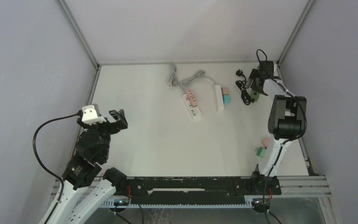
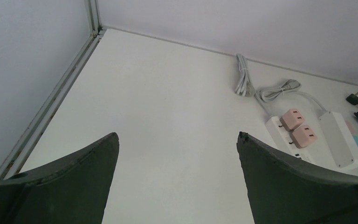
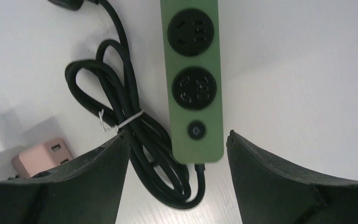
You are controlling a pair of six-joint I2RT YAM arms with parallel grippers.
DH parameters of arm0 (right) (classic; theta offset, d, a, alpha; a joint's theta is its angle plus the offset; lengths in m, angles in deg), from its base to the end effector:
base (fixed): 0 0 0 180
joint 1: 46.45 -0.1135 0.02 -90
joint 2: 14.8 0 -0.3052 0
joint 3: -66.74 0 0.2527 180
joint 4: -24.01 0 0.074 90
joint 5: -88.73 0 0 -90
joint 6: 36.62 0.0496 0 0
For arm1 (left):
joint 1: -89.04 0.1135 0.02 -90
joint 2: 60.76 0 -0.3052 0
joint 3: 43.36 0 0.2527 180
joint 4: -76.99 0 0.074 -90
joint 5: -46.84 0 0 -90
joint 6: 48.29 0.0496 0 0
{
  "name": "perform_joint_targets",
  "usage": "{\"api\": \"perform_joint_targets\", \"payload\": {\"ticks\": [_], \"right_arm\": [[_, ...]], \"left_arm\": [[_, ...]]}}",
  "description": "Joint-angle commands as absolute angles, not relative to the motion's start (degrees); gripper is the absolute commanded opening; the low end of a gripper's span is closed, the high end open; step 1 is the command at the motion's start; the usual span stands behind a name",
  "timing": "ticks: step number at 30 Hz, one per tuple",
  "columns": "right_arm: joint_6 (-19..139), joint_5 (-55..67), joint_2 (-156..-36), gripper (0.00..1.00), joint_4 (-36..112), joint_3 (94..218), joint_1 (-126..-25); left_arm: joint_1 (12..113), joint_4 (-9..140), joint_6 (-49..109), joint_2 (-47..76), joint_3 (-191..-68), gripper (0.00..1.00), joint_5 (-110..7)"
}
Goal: Insert the plug
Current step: Move the socket to the center of the board.
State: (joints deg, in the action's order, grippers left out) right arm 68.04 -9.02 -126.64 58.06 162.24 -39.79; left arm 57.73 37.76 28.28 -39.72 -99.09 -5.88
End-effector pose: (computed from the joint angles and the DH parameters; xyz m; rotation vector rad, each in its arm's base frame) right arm 0.4507 -0.0594 0.2308 0.5101 2.3882 -0.1036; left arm 0.0635 -0.0035 0.3579 -0.2378 1.6168 -0.0618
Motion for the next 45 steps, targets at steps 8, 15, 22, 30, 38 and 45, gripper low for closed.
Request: {"api": "perform_joint_targets", "payload": {"ticks": [8,15,22,30,38,45], "right_arm": [[70.0,-10.7,-134.7,0.81,61.0,172.2,-37.2],[68.0,-8.5,-138.9,0.78,64.6,176.9,-36.9],[68.1,-6.9,-139.7,0.64,67.0,178.1,-36.9],[69.5,-8.3,-130.8,0.41,66.1,168.4,-37.7],[72.0,-9.8,-120.2,0.35,64.9,154.1,-40.3],[73.9,-10.7,-109.4,0.34,64.8,141.4,-43.9]], "left_arm": [[58.8,39.8,29.8,-38.5,-98.3,1.00,-6.8],[59.1,40.0,29.8,-38.4,-98.3,1.00,-7.2],[59.2,40.0,29.9,-38.7,-98.3,1.00,-7.5],[59.4,39.9,29.8,-40.5,-98.1,1.00,-7.7],[59.3,40.0,29.5,-43.0,-97.9,1.00,-7.8],[59.4,39.9,29.3,-44.2,-97.7,1.00,-7.7]]}}
